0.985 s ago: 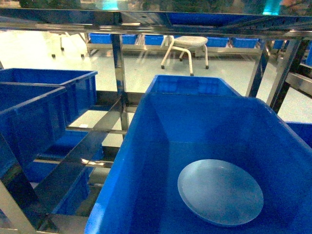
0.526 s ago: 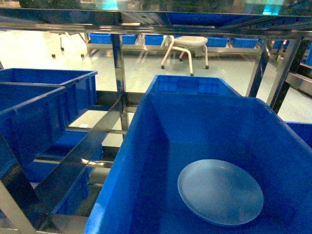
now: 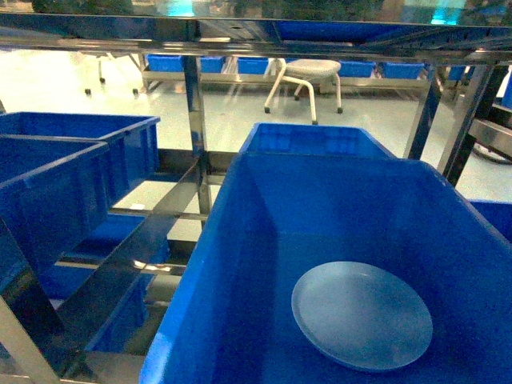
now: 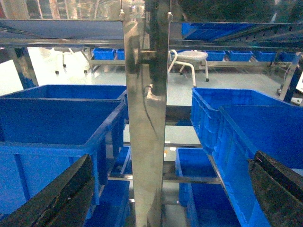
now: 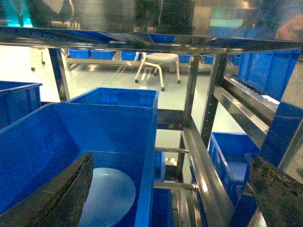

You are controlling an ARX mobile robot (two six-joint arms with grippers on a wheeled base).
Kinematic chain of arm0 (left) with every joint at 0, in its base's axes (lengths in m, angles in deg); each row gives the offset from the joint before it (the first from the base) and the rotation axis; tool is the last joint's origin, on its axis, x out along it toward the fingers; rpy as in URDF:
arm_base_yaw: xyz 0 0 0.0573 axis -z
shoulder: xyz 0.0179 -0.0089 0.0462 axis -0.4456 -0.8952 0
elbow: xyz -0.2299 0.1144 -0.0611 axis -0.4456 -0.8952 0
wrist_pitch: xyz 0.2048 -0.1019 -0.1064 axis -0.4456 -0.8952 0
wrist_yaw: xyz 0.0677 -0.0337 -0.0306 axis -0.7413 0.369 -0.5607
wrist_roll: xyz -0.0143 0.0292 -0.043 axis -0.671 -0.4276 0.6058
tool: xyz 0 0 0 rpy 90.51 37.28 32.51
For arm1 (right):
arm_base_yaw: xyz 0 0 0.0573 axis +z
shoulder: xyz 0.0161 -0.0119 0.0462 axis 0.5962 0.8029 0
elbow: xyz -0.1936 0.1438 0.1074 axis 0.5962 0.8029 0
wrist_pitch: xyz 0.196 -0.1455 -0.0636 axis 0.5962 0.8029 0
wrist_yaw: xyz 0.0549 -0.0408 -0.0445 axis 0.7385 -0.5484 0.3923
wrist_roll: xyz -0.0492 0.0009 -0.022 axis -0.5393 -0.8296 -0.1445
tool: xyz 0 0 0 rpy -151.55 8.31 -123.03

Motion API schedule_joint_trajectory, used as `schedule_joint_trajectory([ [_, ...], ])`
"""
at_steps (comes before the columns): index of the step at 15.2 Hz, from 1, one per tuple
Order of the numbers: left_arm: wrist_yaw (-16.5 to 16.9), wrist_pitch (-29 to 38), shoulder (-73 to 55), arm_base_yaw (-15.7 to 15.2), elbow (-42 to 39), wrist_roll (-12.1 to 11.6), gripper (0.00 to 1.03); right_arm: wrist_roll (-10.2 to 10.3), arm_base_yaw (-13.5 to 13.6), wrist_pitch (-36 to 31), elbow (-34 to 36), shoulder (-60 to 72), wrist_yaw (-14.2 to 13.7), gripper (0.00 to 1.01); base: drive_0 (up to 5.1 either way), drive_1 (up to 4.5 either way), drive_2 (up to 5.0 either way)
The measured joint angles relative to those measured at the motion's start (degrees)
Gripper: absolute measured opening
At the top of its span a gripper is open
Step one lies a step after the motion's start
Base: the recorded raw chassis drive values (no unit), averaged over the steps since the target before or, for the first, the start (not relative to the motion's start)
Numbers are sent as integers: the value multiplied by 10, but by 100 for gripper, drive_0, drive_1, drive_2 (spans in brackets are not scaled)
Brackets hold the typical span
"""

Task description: Place blue tray on left shelf second layer neatly

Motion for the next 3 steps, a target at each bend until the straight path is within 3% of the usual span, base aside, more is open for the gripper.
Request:
schedule_joint_trajectory([
  [3, 0, 0, 0, 0, 0, 0, 98, 0, 0, 0, 0, 0, 0, 98, 0, 0, 0],
])
